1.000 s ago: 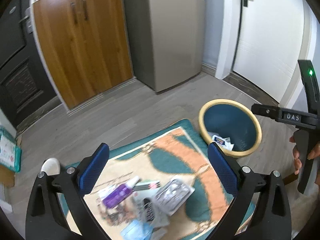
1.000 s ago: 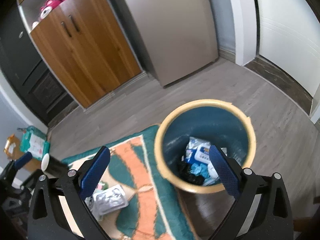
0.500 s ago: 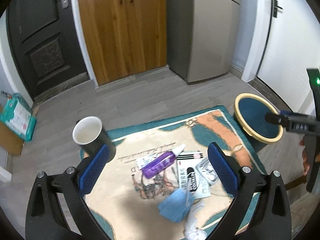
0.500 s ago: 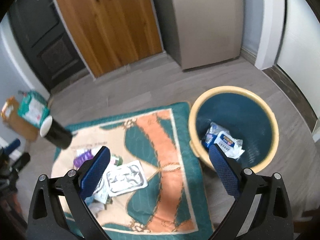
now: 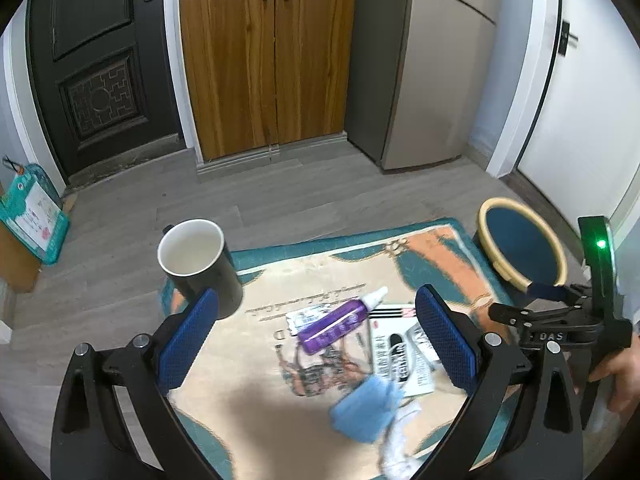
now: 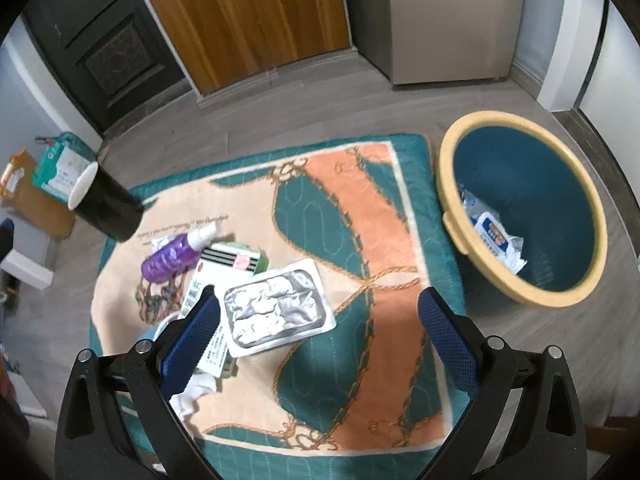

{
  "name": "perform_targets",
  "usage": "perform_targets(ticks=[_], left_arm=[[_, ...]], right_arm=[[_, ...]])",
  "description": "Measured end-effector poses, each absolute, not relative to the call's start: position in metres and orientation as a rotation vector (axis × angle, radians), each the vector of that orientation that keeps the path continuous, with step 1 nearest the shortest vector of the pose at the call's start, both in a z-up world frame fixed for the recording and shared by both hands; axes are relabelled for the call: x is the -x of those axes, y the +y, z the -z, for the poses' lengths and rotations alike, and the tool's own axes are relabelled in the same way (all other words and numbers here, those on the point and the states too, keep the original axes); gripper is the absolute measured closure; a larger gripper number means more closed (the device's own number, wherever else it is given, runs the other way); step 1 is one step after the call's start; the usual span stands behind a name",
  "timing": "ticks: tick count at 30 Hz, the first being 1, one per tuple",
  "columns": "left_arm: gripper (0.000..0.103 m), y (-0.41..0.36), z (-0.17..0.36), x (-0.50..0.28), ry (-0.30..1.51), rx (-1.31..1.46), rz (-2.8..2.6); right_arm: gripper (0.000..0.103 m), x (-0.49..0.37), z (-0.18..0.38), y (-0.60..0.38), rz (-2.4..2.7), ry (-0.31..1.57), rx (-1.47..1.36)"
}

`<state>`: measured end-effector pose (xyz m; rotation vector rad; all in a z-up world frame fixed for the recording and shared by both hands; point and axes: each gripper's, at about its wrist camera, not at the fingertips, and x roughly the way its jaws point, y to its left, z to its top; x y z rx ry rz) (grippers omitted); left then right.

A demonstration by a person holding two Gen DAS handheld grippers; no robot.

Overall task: Collect trash
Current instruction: 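Move both tools back over the remaining trash on the mat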

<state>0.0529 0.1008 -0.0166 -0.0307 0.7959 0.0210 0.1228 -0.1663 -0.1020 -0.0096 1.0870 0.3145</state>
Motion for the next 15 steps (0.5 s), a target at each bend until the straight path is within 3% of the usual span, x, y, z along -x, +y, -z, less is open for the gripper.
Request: perform_targets(ticks=[15], left_arm=[[0.006,0.110,0.044,-0.068,0.894,-0.007,0.024]], right_arm=[[0.005,-0.121,0.159,-0.126,-0.376,1.208,0.079]])
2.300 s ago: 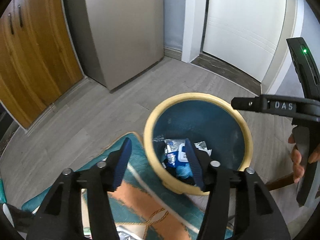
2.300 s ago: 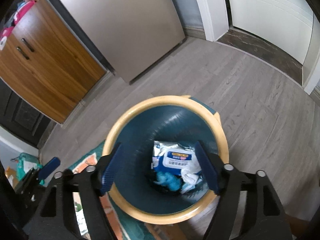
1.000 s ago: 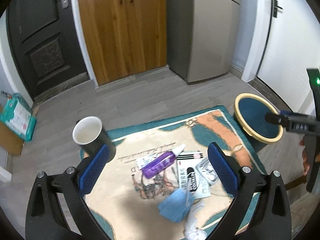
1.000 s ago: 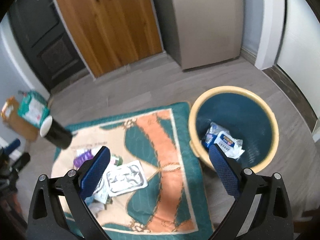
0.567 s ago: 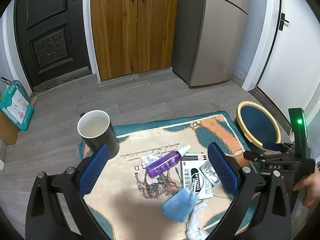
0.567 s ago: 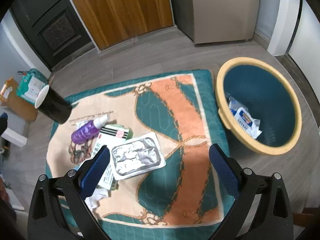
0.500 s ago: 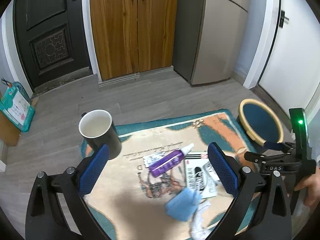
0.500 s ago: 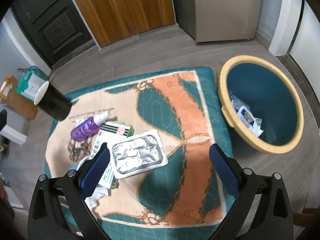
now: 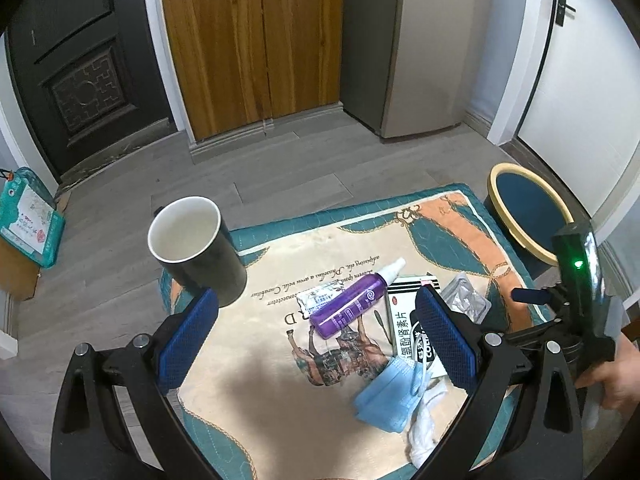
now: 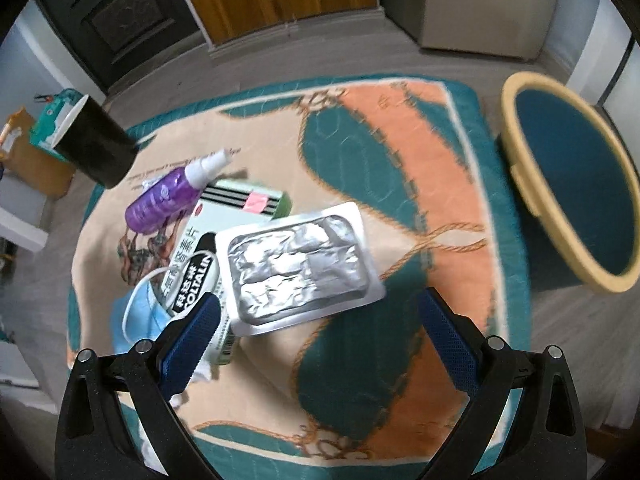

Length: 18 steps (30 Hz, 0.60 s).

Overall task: Collect trash
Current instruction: 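Grasp the silver blister pack with the right tool while the left tool grasps the purple spray bottle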

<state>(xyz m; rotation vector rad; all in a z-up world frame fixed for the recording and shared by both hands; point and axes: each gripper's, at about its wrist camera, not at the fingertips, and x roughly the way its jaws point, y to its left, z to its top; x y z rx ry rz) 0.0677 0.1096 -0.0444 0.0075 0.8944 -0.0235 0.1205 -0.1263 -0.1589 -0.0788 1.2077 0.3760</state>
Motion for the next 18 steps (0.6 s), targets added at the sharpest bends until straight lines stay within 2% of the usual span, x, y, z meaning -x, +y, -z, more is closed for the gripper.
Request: perform_targets(ticks=[8,18], left_arm=[[0.006,0.104,0.047,-0.074,0.902,-0.019,0.055],[0.006,0.105,0.050,-0.077,0.915,-0.009,0.057]], right_arm=[[0.005,-0.124,0.171,-0.095,-0.421,1.200,0.205],[0.004,-0.131,0.183,-0.088,-0.483,1.238,0.170]])
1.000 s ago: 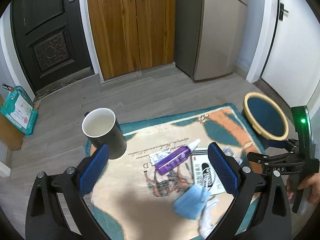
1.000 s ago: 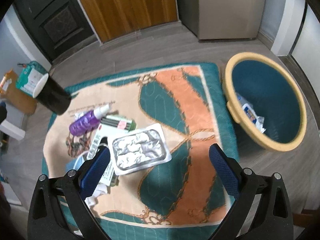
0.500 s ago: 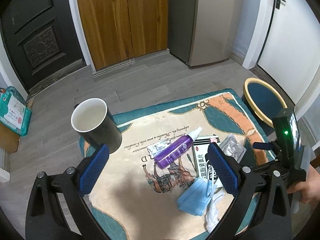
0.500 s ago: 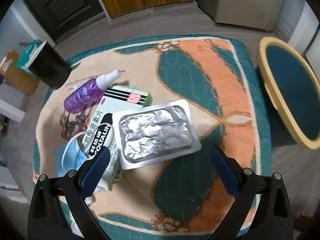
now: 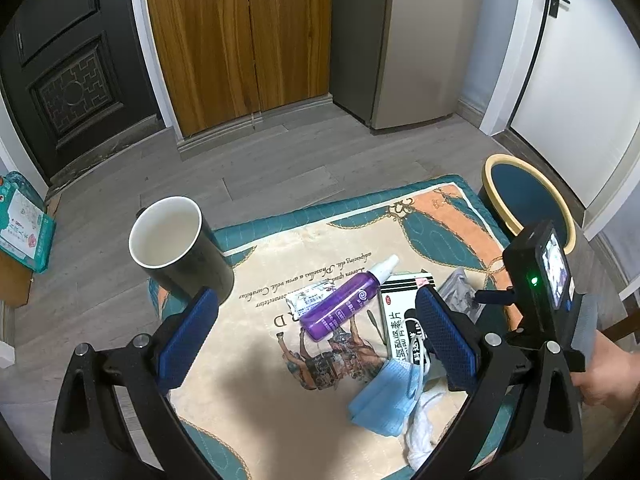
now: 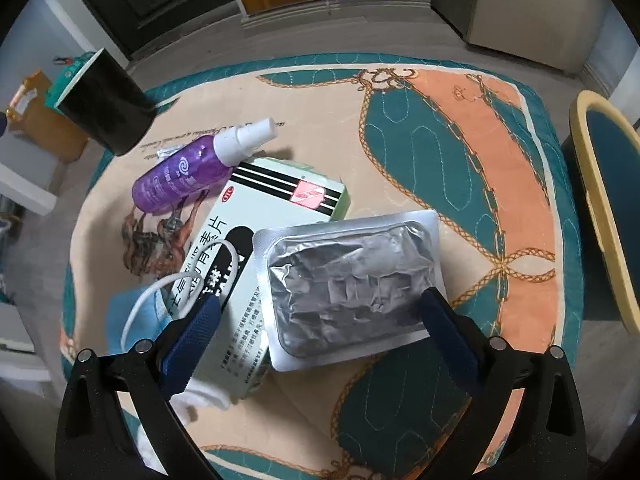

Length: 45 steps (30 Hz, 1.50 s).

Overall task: Collect trash
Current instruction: 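Grasp the silver blister pack with the right tool while the left tool grasps the purple spray bottle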

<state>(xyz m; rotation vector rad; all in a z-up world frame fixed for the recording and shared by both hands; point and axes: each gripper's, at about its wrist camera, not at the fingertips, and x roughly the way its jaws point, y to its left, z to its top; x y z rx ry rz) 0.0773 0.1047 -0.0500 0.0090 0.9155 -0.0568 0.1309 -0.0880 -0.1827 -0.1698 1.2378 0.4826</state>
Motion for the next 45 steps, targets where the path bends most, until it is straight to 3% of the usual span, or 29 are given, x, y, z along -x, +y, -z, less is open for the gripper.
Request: perform_targets(ticks=[3,7,15,17,21,26,36,40,43,45], left_arm=[[0.006,0.104,0.051,-0.077,0.920,-0.013,0.057],[0.006,0.103,0.052,-0.076,0.924,-0.025,0.056],[0.006,0.104,0.051,-0.074,0.918,-0.027,0.045],[0.006,0.104,0.050,-0.073,0.917,-0.030,0.043],[0.006,0.105,0.051,-0.073,0.918,-0.031,0.039],[0.006,0.103,0.050,-0.075,0.918,-0.024,0.039],[0.006,0.099,0.052,-0.076,0.927,-0.040,0.046],[0.006,0.097,0.054,-0.077,0.936,-0.047,0.049],[0.006,0.095,0.060,-0.079,0.951,-0.061,0.045],[0.006,0.094,0.067,-0.084,0.970,-0.063,0.045]], right_arm=[[0.009,-0.130,0.182,-0.087,-0.479,1.231,0.190],[0.031,-0.131,0.176,-0.098,-0.470,1.227,0.140],[0.051,-0.123,0.159,-0.101,-0.524,1.180,0.169],[0.066,-0.122,0.149,-0.102,-0.540,1.160,0.162],[0.081,-0.124,0.135,-0.110,-0.533,1.121,0.145],[0.092,-0.132,0.115,-0.127,-0.498,1.057,0.113],[0.093,-0.160,0.107,-0.177,-0.427,1.112,-0.077],[0.081,-0.162,0.116,-0.182,-0.413,1.166,-0.094],[0.081,-0.162,0.124,-0.179,-0.385,1.174,-0.037],[0.089,-0.163,0.124,-0.180,-0.377,1.169,-0.033]])
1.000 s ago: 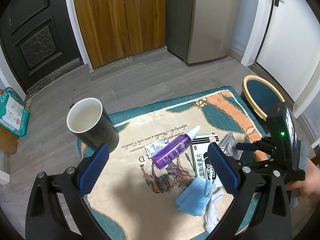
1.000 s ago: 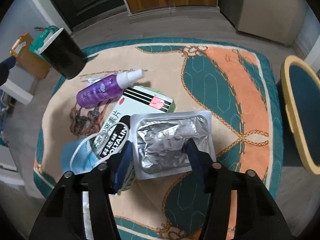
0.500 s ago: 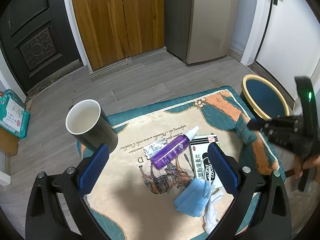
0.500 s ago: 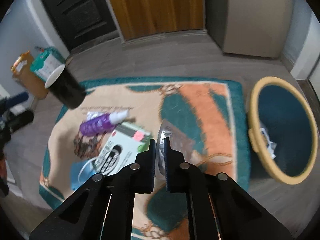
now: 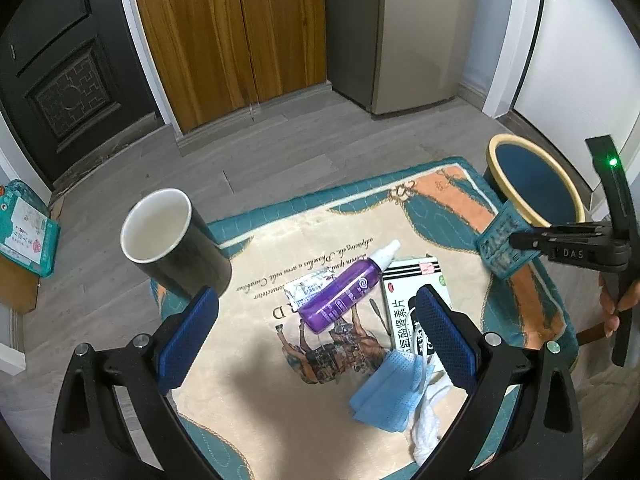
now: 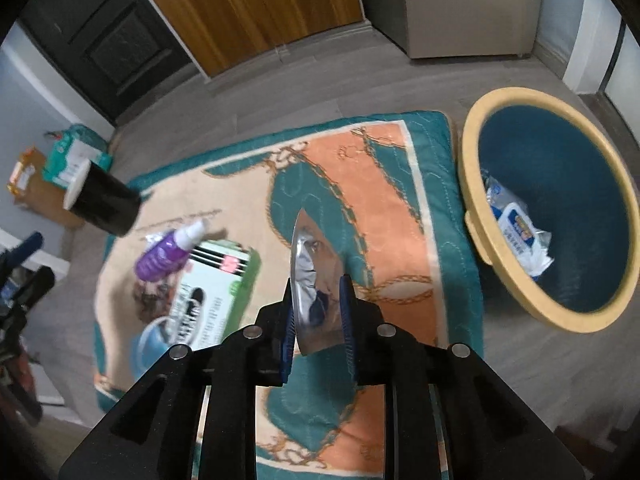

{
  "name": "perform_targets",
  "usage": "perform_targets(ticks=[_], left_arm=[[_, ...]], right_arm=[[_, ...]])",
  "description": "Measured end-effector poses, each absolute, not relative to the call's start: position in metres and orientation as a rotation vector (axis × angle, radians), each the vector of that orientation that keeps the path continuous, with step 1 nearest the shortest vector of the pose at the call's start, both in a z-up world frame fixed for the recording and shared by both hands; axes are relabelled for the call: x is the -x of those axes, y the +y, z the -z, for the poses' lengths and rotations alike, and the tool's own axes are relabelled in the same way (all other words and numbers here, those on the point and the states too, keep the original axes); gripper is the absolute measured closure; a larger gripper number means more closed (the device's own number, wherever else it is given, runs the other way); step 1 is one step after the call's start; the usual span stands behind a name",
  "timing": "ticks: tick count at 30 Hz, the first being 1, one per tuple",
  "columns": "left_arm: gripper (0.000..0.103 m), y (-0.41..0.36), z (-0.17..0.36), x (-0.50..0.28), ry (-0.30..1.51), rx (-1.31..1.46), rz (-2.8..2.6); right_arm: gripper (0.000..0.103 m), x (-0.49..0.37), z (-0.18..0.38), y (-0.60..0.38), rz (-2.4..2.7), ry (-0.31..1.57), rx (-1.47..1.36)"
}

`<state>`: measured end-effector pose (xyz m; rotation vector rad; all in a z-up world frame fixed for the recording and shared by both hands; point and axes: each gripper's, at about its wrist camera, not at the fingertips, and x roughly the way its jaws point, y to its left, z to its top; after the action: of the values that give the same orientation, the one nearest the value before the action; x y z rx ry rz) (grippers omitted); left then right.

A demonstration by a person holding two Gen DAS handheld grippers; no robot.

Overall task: Collect trash
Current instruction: 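Grasp the silver blister pack with the right tool while the left tool grasps the purple spray bottle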

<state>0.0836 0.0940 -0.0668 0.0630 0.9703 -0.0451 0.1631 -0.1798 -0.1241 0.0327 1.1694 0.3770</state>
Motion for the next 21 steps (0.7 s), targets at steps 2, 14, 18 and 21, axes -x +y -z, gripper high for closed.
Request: perform_targets(ticks=[2,14,18,21], left_arm=[[0.006,0.092,0.076,-0.090,0.994,-0.074,0.046],[0.007,0.069,0.157,-0.132,1.161,-0.236,0.080],[0.007,0.064,0.163,-0.141,1.156,-0.232,0.108],[0.017,0.063,0.166,-0.147,1.163,-0.217,0.118]], right_arm=[[0.091,-0.165,0.120,-0.182,-0.372,1.150,-0.043],[0.091,-0.176,0.112,-0.193,-0.413,1.136,-0.122],[0.091,-0.179,0.113,-0.197,-0.418,1.138,-0.139],[0.091,-0.183,0.113,-0.201,-0.418,1.140,-0.148]])
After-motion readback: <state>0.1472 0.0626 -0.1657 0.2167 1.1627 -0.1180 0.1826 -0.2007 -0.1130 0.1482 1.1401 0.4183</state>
